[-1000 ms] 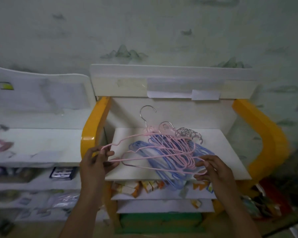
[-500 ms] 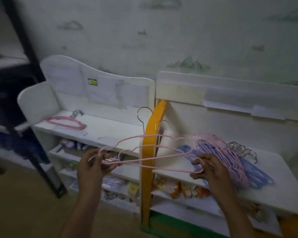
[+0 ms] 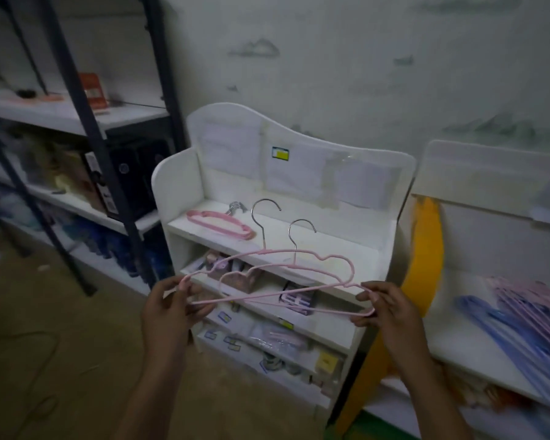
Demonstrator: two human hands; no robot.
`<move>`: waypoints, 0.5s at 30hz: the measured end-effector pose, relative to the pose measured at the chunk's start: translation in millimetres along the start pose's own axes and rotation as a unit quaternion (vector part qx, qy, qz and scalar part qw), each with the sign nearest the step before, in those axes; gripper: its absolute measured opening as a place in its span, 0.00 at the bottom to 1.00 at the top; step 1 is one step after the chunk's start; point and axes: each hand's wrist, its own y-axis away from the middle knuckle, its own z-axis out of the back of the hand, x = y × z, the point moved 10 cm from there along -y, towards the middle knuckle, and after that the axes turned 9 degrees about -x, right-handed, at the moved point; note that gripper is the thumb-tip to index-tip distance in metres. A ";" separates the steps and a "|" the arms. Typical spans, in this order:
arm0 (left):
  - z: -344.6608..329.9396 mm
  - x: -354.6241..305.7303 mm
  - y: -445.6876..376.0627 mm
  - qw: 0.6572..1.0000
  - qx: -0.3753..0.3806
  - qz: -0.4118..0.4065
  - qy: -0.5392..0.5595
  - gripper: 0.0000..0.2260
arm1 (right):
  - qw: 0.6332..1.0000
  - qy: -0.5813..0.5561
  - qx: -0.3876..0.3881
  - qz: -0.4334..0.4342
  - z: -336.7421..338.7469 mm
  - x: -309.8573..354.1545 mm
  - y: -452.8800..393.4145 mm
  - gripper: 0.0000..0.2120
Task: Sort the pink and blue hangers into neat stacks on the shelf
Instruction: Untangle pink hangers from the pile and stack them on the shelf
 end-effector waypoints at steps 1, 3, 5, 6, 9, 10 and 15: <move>9.6 -0.1 -10.7 1.000 -0.004 0.000 -0.005 0.07 | 1.000 0.008 0.005 0.000 -15.5 -0.7 1.2 0.08; 25.2 -2.6 -29.0 1.000 -0.013 0.001 -0.008 0.06 | 1.000 0.015 0.013 0.001 -43.4 0.8 3.2 0.08; 39.5 -4.6 -46.4 1.000 -0.024 0.004 -0.001 0.05 | 1.000 0.017 0.017 0.005 -67.2 4.5 3.2 0.08; 46.5 -4.1 -55.2 0.999 -0.033 0.006 0.001 0.05 | 1.000 0.019 0.019 0.007 -77.8 6.1 2.0 0.08; 62.1 0.2 -80.1 0.999 -0.048 0.006 -0.007 0.06 | 0.999 0.024 0.029 0.008 -107.2 9.1 -6.7 0.08; 65.2 2.1 -87.9 0.999 -0.052 0.005 -0.012 0.07 | 0.999 0.030 0.033 0.012 -117.2 10.1 -11.0 0.08; 73.7 13.1 -127.4 0.997 -0.075 0.004 -0.029 0.08 | 0.998 0.046 0.040 0.022 -164.9 4.6 -38.8 0.08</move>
